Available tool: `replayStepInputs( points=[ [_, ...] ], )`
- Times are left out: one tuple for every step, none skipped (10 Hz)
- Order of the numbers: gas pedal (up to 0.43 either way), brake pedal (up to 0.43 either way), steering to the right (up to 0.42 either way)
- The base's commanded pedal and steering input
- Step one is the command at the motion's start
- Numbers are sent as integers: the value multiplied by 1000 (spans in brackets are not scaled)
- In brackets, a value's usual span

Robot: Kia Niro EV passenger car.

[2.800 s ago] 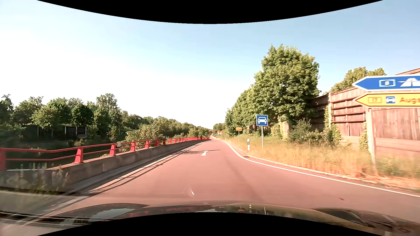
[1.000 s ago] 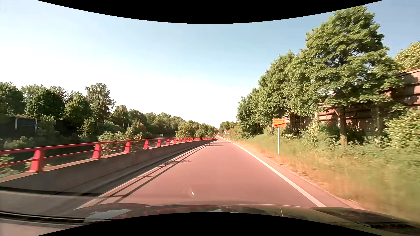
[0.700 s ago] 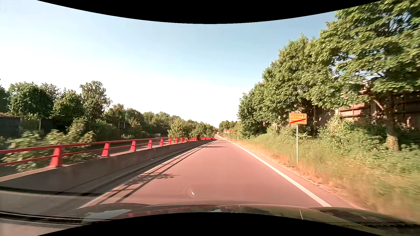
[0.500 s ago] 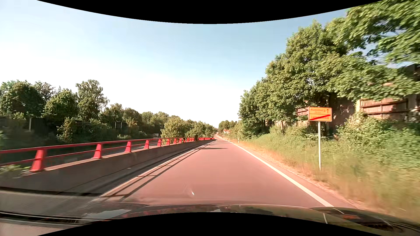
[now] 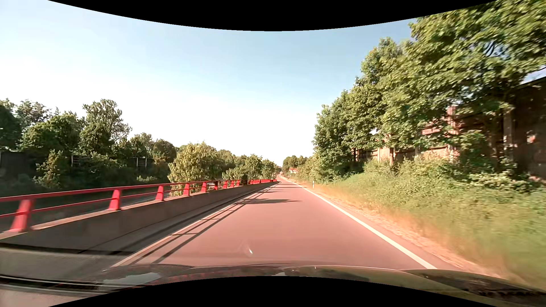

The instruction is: Follow the waypoints while adhering to traffic rules and regulations

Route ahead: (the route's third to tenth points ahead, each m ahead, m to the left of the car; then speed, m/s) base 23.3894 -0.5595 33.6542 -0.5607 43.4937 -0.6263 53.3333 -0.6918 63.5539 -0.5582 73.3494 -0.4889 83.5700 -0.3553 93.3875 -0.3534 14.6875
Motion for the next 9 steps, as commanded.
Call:
replayStepInputs(
  points=[
    [441,6,2],
    [441,6,1],
    [441,6,0],
    [441,6,0],
    [441,6,0],
    [441,6,-1],
    [441,6,-2],
    [441,6,-2],
    [441,6,-2]
  ],
)
